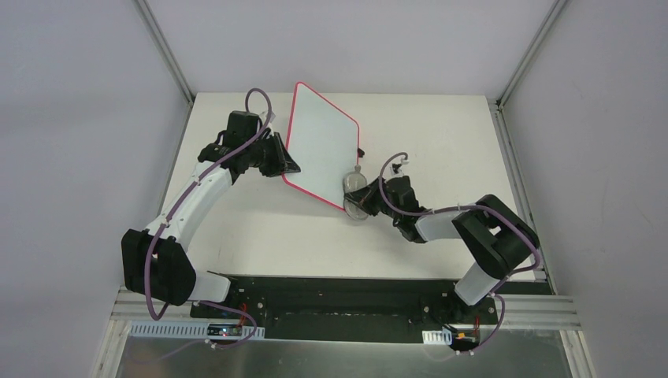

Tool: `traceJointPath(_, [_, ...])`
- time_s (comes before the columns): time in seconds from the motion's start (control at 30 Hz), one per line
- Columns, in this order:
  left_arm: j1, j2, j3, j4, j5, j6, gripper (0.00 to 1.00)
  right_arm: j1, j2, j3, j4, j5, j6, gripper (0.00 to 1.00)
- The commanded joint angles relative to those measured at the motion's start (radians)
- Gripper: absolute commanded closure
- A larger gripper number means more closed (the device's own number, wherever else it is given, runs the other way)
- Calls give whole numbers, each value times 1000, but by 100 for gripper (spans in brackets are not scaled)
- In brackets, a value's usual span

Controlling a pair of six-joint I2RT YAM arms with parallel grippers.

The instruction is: Erase the whiteboard

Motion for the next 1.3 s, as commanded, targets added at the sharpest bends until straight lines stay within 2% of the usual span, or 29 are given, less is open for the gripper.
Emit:
traceJointPath(0.0, [-34, 10, -21, -70, 3, 66, 100, 3, 32, -27, -174, -22, -13, 100])
traceJointPath(0.13, [-34, 13, -24, -67, 5, 64, 100, 99, 38, 143, -311, 18, -81, 100])
traceJointPath(0.23, [-34, 14, -24, -66, 2, 64, 100, 195, 33, 331, -419, 54, -141, 100])
traceJointPath(0.4, [-34, 16, -23, -67, 1, 65, 100, 292, 34, 544, -445, 35, -214, 100])
traceJointPath(0.5, [-34, 16, -23, -68, 3, 66, 100, 272, 37, 553, -427, 49, -212, 100])
traceJointPath(0.63, [-34, 11, -24, -69, 4, 66, 100, 199, 48, 450, -373, 45, -168, 100])
traceJointPath(0.77, [-34, 11, -23, -66, 14, 63, 100, 79, 97, 323, -343, 50, -145, 100])
traceJointPath(0.93, [-34, 13, -24, -66, 11, 63, 100, -66, 193, 257, -342, 29, -140, 100])
traceJointPath(1.07, [-34, 17, -23, -68, 13, 64, 100, -70, 199, 283, -352, -6, -148, 100])
traceJointPath(1.27, [-34, 20, -27, -57, 22, 56, 100, 79, 168, 480, -447, 12, -182, 100])
